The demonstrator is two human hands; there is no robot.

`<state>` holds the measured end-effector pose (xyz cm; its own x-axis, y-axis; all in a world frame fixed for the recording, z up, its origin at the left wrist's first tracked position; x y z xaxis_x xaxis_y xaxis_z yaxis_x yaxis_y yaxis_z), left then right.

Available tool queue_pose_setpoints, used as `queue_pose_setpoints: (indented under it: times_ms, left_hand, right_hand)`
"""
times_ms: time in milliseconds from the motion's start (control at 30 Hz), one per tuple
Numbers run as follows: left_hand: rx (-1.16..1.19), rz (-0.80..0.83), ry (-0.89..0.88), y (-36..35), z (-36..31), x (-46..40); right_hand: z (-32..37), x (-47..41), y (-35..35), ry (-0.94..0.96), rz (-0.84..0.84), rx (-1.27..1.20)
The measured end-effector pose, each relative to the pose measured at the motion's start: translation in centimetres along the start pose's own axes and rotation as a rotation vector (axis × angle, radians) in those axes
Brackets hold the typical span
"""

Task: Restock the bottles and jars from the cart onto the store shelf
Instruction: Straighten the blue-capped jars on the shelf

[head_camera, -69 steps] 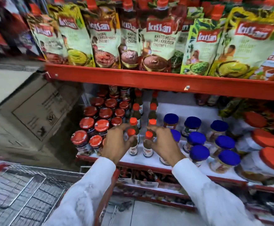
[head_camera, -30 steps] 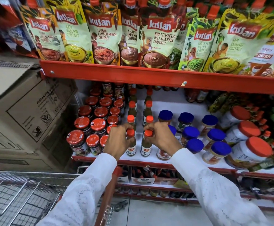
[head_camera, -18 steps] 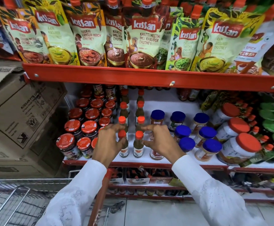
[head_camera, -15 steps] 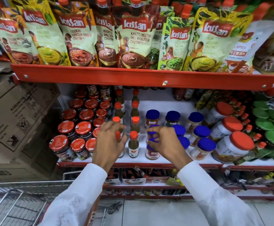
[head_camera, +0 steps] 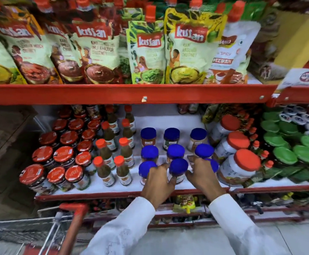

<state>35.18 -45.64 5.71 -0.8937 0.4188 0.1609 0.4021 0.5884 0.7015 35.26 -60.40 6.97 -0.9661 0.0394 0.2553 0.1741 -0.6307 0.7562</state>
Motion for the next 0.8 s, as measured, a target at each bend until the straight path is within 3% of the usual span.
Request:
queue_pose_setpoints:
  times_ms: [167, 800]
  left_hand:
    - [0.1, 0.0, 0.113, -1.5, 0.2, -1.7]
    - [0.103, -0.083, 0.112, -2.1, 0.2, -2.2]
  right_hand:
    - [-1.2, -0.9, -0.4, 0.035, 0.106, -0.073]
    - [-3.1, 0.1, 0.1, 0.051, 0.037, -0.184]
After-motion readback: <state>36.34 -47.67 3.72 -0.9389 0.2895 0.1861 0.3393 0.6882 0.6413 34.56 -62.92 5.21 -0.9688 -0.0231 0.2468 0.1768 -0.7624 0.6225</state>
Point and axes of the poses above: each hand's wrist, its own x-axis away from the middle knuckle, its own y-axis out of the back of the hand, z = x × y, the point moved 2 cm from there along -x, towards the middle knuckle, and after that the axes turned 14 degrees about z, right-handed, at the moved point
